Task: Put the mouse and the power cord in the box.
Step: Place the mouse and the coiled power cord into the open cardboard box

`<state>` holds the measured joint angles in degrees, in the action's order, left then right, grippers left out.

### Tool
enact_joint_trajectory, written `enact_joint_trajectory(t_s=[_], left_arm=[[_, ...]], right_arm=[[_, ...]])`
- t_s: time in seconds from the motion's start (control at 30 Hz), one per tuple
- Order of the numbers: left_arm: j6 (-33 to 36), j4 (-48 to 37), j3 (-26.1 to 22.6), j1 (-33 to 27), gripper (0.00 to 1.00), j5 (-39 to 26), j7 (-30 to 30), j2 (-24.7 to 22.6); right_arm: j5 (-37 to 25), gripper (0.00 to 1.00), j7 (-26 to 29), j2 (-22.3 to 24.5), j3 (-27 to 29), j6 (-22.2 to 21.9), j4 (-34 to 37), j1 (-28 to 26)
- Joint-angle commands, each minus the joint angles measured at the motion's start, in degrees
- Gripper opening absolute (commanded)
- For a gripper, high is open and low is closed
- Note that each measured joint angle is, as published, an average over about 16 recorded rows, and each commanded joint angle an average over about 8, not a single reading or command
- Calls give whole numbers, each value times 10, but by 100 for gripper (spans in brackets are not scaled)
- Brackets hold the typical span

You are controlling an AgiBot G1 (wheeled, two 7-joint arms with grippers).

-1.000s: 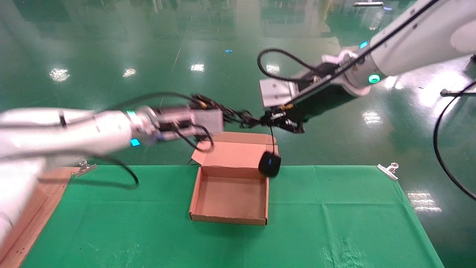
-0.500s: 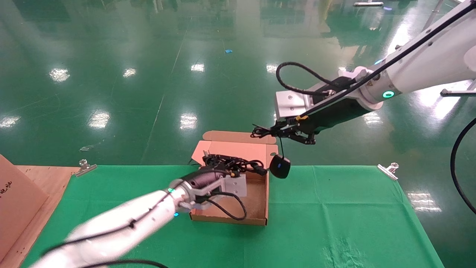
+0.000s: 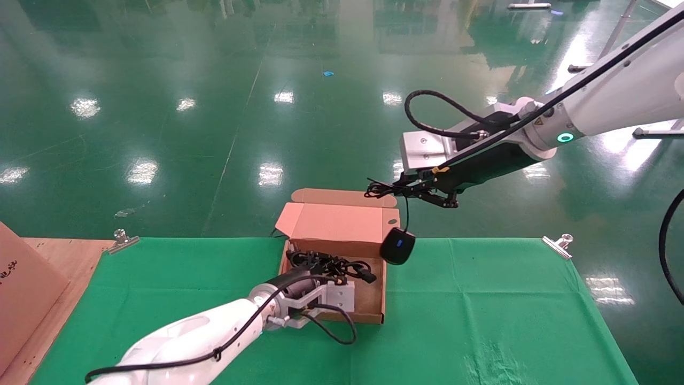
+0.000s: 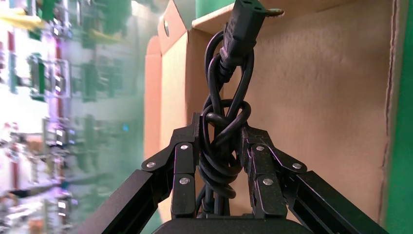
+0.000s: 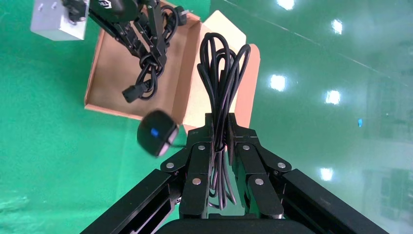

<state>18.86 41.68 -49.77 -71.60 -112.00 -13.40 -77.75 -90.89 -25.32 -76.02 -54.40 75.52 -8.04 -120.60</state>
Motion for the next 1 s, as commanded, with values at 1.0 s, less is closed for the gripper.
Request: enact_joint_trajectory(t_s=[1.0], left_arm=[[209, 164, 25, -43, 100, 278, 54, 177]], right_arm=[[15, 0, 23, -15, -5, 6, -29, 19]])
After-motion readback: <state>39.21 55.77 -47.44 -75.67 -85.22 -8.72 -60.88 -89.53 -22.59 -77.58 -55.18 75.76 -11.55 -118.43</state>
